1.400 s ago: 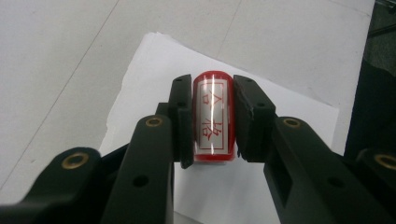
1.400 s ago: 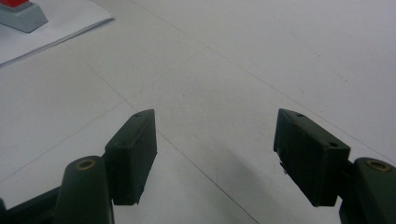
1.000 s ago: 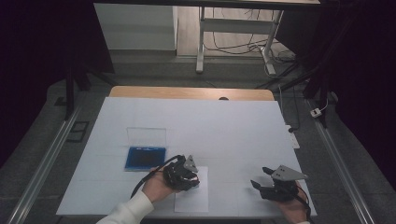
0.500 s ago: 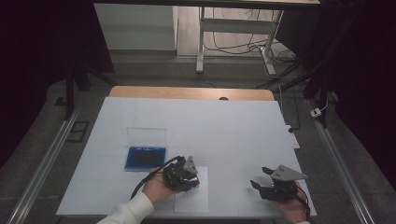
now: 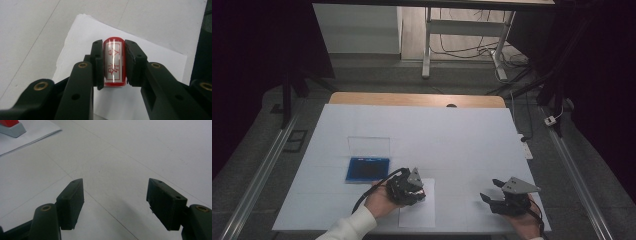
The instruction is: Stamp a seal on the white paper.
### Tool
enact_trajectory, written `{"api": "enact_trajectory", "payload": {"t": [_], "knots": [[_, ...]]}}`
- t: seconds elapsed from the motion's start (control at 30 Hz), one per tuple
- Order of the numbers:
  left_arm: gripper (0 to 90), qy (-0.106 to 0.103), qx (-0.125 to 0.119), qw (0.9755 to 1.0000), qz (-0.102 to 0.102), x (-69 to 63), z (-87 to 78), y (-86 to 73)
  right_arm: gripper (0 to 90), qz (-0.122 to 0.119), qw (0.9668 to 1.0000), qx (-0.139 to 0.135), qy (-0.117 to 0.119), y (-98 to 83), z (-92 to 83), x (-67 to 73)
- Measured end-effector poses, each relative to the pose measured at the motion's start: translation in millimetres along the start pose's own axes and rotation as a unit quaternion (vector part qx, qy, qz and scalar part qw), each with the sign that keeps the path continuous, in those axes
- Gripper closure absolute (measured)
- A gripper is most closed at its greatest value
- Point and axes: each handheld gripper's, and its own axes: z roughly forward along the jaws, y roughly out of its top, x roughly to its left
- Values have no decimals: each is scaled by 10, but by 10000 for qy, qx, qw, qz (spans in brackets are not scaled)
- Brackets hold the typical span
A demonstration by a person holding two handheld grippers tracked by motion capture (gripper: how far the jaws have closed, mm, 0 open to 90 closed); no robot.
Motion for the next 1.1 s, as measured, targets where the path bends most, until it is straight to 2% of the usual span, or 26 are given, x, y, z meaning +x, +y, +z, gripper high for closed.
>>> {"api": "enact_trajectory", "payload": {"t": [0.17, 0.5, 0.6, 0.73, 0.83, 1.1], "knots": [[713, 6, -17, 10000, 18, -2, 0, -7, 301, 64, 9999, -64, 100, 14, -3, 6], [707, 111, -63, 9999, 16, -19, -62, 10, 301, 77, 9999, -79, 124, 3, -9, -2], [707, 88, -295, 9995, -59, -1, -134, 20, 301, 68, 9998, -146, 141, 21, -32, 8], [706, 111, -516, 9985, -152, 53, -286, 52, 301, 30, 9999, -102, 135, 25, -30, 25], [706, 104, -626, 9978, -194, 88, -364, 51, 301, 35, 9998, -122, 122, 15, -27, 18], [705, 6, -822, 9959, -376, 146, -443, 11, 301, 58, 9999, -103, 104, 8, -27, 8]]}}
